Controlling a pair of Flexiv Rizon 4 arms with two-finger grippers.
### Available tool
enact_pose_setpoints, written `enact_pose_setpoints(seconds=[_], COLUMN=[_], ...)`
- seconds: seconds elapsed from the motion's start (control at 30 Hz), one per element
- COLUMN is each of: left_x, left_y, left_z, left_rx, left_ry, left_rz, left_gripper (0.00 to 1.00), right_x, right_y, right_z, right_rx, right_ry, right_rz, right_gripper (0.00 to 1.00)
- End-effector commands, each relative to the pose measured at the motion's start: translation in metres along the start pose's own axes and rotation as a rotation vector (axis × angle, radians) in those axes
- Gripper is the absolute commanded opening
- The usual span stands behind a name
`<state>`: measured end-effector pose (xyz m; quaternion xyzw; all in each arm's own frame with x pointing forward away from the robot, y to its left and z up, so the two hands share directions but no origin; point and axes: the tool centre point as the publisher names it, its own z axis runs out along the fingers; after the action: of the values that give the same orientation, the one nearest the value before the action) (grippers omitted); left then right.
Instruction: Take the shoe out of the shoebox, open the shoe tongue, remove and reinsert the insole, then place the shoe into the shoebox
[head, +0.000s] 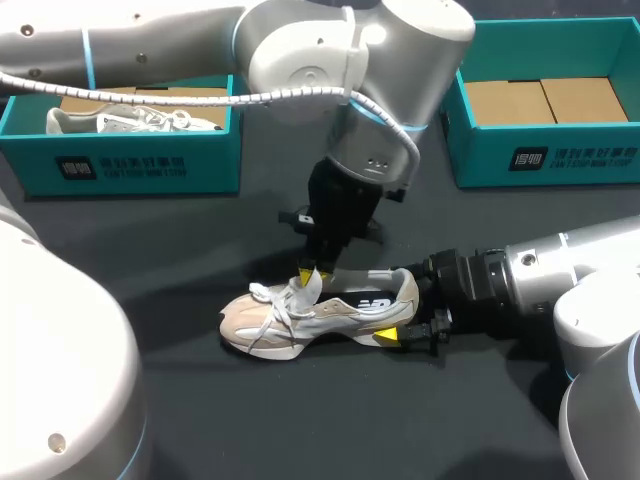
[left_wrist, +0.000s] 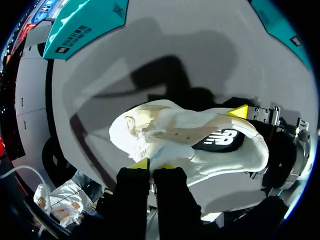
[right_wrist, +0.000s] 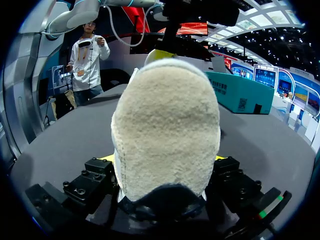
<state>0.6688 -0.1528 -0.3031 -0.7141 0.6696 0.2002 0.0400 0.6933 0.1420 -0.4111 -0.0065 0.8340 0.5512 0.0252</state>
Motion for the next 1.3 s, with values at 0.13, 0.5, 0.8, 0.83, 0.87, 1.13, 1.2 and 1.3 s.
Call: enact_pose_setpoints(seconds=[0.13, 0.5, 0.8, 0.83, 0.87, 1.13, 1.2, 1.3], left_x=[-0.051, -0.066, -0.066, -0.067, -0.068, -0.079, -0.081, -0.085], left_y=[0.004, 0.004, 0.002, 0.002, 0.003, 0.002, 0.001, 0.000], left_z=[0.009, 0.039, 0.068, 0.070, 0.073, 0.083, 0.086, 0.087], left_rx=[0.016, 0.004, -0.033, -0.034, -0.035, -0.012, -0.003, 0.007], left_ry=[0.192, 0.155, 0.088, 0.082, 0.078, 0.048, 0.040, 0.030], left_rz=[-0.031, -0.051, -0.058, -0.054, -0.052, -0.039, -0.039, -0.041], left_gripper=[0.00, 0.00, 0.16, 0.18, 0.22, 0.56, 0.64, 0.67], right_x=[0.001, 0.001, 0.001, 0.001, 0.001, 0.001, 0.001, 0.001], right_y=[0.001, 0.001, 0.001, 0.001, 0.001, 0.001, 0.001, 0.001], right_z=[0.000, 0.000, 0.000, 0.000, 0.000, 0.000, 0.000, 0.000], right_rx=[0.006, 0.006, 0.006, 0.006, 0.006, 0.006, 0.006, 0.006], right_ry=[-0.001, -0.001, -0.001, -0.001, -0.001, -0.001, -0.001, -0.001], right_rz=[0.000, 0.000, 0.000, 0.000, 0.000, 0.000, 0.000, 0.000], right_gripper=[0.00, 0.00, 0.00, 0.00, 0.00, 0.00, 0.00, 0.00])
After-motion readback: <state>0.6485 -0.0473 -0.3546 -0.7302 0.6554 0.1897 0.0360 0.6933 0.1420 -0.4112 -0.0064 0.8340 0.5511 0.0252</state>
